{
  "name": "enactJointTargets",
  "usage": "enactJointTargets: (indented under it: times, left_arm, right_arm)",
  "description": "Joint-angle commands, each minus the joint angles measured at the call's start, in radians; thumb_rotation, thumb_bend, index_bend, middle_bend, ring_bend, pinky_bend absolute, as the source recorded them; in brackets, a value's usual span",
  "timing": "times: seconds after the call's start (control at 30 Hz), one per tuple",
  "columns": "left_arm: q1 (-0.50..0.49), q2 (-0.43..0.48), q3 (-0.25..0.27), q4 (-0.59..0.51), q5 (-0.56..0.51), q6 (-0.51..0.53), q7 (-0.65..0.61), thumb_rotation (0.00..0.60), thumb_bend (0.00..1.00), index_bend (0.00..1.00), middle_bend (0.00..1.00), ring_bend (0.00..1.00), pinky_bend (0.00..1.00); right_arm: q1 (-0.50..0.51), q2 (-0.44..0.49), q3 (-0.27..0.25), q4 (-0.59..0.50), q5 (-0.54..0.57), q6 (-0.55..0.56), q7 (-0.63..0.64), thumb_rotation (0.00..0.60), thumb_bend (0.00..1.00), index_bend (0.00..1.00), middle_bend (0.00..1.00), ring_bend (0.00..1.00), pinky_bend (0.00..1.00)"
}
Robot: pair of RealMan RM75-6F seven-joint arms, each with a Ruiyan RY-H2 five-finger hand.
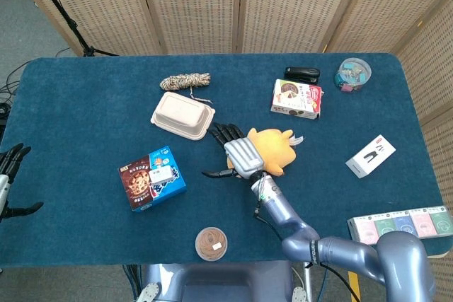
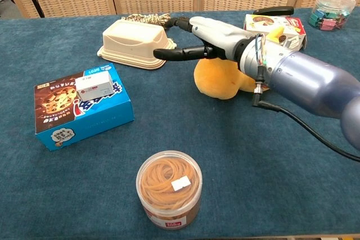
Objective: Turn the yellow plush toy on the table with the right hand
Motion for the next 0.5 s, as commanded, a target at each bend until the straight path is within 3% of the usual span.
enactJointTargets:
  times: [0.03, 0.33, 0.5]
  left_arm:
    - [-0.002, -0.001, 0.001, -0.001, 0.000, -0.004, 0.004, 0.600, 0.00, 0.00, 0.00, 0.00, 0.00]
    - [-0.008, -0.003, -0.001, 0.001, -0.011, -0.015, 0.005, 0.600, 0.00, 0.00, 0.00, 0.00, 0.00]
    - [-0.010, -0.003, -0.001, -0.003, -0.015, -0.021, 0.010, 0.600, 0.00, 0.00, 0.00, 0.00, 0.00]
  right_arm:
    - [0.038, -0.063, 0.002, 0.081, -0.018, 0.024, -0.051, 0.098, 0.00, 0.00, 0.00, 0.00, 0.00]
    - [0.049, -0.109, -0.006, 0.173, -0.028, 0.026, -0.041, 0.100, 0.00, 0.00, 0.00, 0.00, 0.00]
    - [0.032, -0.106, 0.004, 0.219, 0.005, -0.012, 0.029, 0.101, 0.00, 0.00, 0.00, 0.00, 0.00]
